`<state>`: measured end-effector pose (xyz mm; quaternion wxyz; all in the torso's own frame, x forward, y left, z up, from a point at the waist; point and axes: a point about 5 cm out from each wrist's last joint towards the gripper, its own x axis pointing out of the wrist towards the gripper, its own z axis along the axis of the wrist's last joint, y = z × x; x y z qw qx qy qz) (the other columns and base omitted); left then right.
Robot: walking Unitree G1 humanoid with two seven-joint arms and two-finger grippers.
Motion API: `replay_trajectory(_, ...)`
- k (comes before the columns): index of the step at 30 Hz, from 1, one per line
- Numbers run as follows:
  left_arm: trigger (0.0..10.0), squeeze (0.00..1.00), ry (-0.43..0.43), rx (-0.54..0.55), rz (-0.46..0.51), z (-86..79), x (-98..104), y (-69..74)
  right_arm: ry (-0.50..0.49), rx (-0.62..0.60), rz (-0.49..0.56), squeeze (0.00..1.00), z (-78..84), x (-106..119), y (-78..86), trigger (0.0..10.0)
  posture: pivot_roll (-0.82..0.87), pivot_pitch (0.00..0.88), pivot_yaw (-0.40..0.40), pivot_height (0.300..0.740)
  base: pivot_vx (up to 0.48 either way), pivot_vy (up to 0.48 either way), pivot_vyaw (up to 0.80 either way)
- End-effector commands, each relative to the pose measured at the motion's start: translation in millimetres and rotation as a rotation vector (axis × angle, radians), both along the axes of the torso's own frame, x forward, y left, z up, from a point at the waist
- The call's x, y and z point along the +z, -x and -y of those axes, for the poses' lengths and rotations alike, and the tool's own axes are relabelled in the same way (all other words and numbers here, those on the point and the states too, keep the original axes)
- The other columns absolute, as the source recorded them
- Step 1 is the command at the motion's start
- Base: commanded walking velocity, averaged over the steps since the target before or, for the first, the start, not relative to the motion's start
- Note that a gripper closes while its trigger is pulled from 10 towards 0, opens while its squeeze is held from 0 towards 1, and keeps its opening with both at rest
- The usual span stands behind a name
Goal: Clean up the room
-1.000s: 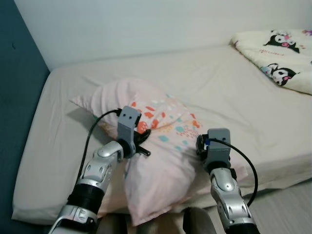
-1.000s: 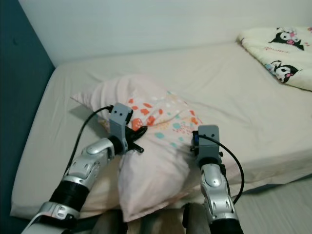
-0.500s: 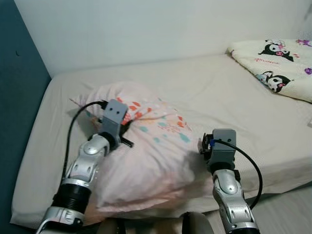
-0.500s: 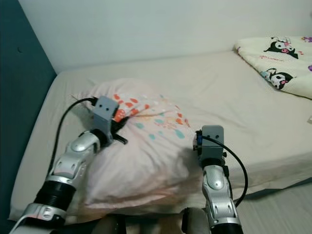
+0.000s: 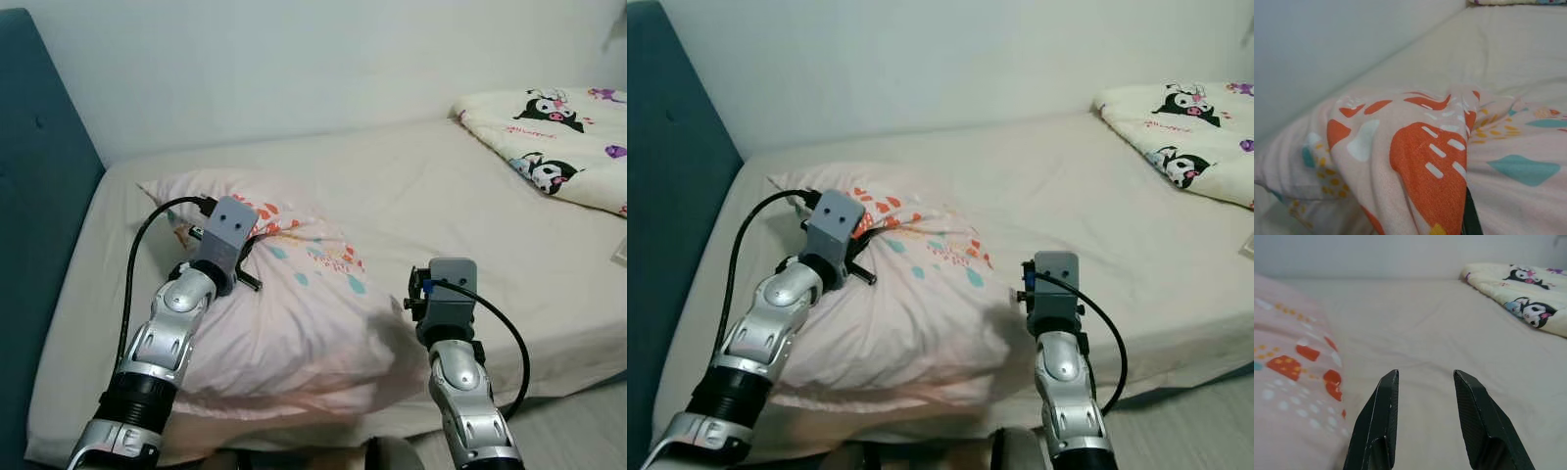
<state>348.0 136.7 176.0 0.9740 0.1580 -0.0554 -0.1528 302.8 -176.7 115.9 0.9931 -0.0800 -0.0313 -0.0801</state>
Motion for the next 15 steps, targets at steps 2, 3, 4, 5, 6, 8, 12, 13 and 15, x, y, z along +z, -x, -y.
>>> replay_trajectory(2,10.0,0.0,0.043,0.051,0.046,-2.5,9,-2.0,0.002,0.004,0.008,0.0,-2.8,2,-0.5,10.0,-0.02,0.0,-0.011,0.667,0.0,0.0,0.0)
replay_trajectory(3,10.0,0.0,0.068,0.073,0.031,-3.8,6,-2.1,0.002,0.005,0.008,0.0,-3.0,2,-0.5,10.0,-0.02,0.0,-0.011,0.672,0.0,0.0,0.0)
replay_trajectory(4,10.0,0.0,0.068,0.073,0.031,-3.8,6,-2.1,0.002,0.005,0.008,0.0,-3.0,2,-0.5,10.0,-0.02,0.0,-0.011,0.672,0.0,0.0,0.0)
replay_trajectory(5,10.0,0.0,0.091,0.091,0.02,-5.0,5,-1.9,0.002,0.005,0.007,0.0,-3.2,2,-0.4,10.0,-0.02,0.0,-0.011,0.677,0.0,0.0,0.0)
replay_trajectory(6,10.0,0.0,0.116,0.1,0.008,-5.3,3,-0.9,0.001,0.006,0.007,0.0,-3.2,1,-0.3,10.0,-0.02,0.0,-0.01,0.682,0.0,0.0,0.0)
replay_trajectory(8,10.0,0.0,0.133,0.106,-0.001,-5.3,1,0.2,0.001,0.007,0.006,0.0,-3.2,1,-0.2,10.0,-0.02,0.0,-0.011,0.687,0.0,0.0,0.0)
replay_trajectory(12,10.0,0.0,0.222,0.113,-0.018,-4.9,0,4.1,0.001,0.011,0.001,0.0,-3.5,1,0.0,10.0,-0.01,0.0,-0.014,0.702,0.0,0.0,0.0)
replay_trajectory(13,10.0,0.0,0.222,0.113,-0.018,-4.9,0,4.1,0.001,0.011,0.001,0.0,-3.5,1,0.0,10.0,-0.01,0.0,-0.014,0.702,0.0,0.0,0.0)
replay_trajectory(15,10.0,0.0,0.249,0.111,-0.008,-4.9,1,5.7,0.001,0.013,-0.001,0.0,-3.7,0,0.1,10.0,-0.01,0.0,-0.014,0.712,0.0,0.0,0.0)
